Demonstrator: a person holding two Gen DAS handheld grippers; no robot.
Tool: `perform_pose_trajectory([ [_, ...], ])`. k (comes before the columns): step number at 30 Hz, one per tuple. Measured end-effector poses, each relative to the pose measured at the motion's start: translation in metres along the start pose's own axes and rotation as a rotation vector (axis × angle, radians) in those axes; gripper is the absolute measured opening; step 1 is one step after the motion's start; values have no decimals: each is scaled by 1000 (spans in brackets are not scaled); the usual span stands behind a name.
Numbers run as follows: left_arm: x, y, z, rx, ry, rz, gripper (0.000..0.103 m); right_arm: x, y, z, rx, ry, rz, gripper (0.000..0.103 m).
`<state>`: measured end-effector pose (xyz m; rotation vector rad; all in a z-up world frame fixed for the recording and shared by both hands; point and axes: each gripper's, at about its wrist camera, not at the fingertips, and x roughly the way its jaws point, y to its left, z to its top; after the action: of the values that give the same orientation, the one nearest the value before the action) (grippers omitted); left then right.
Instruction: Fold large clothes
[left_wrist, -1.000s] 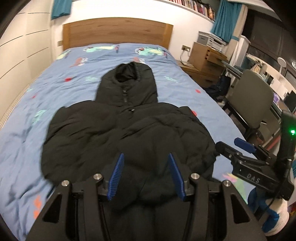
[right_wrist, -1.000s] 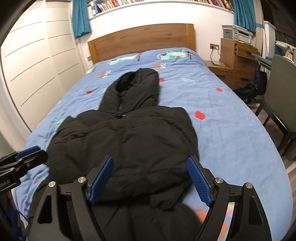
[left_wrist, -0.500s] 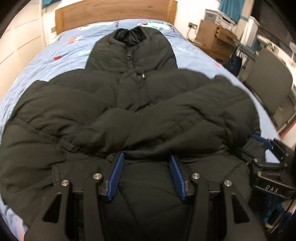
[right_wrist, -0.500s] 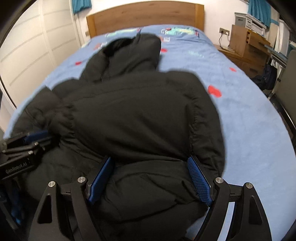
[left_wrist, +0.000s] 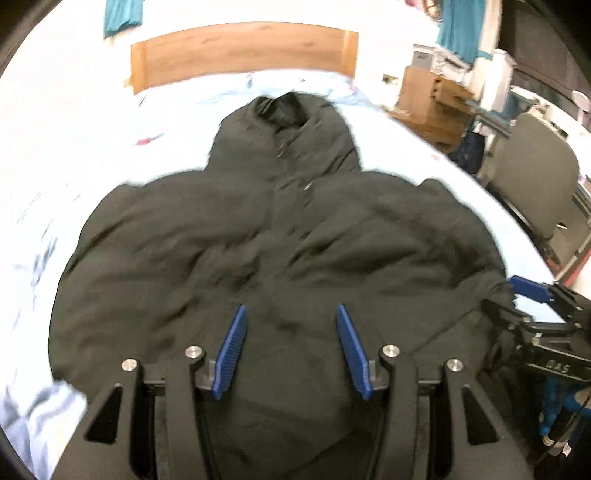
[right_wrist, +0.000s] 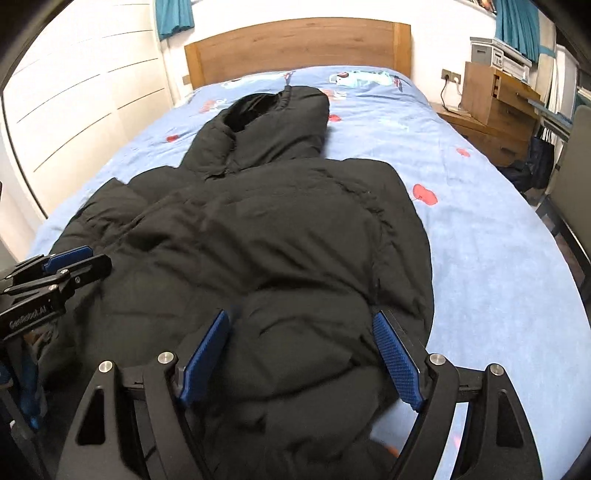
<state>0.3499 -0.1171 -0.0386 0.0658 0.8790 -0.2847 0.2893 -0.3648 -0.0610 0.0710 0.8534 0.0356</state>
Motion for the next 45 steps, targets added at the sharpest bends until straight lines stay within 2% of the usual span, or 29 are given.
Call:
perform_pose_trajectory([
  [2, 9, 2, -8, 0, 54, 22, 51, 5, 2, -4, -7, 24, -8, 81],
  [5, -1, -3, -12, 15, 51, 38, 51, 13, 6, -12, -24, 74, -37, 80],
  [8, -25, -7, -13, 10, 20, 38, 51, 0, 5, -14, -11, 81, -41, 80],
  [16, -119, -18, -34, 7, -92, 81, 51, -78, 16, -29, 23, 5, -24, 80],
  [20, -162, -18, -54, 30, -140, 118, 51, -112, 24, -43, 27, -20, -29, 80],
  [28, -237, -11, -94, 38, -212, 135, 51, -173, 38, -72, 53, -70, -31, 80],
  [37, -283, -2, -121, 30, -251, 157, 51, -220, 55, -83, 32, -129, -38, 81],
  [45, -280, 6, -115, 29, -254, 183, 61, -223, 52, -78, 42, -151, -35, 81],
])
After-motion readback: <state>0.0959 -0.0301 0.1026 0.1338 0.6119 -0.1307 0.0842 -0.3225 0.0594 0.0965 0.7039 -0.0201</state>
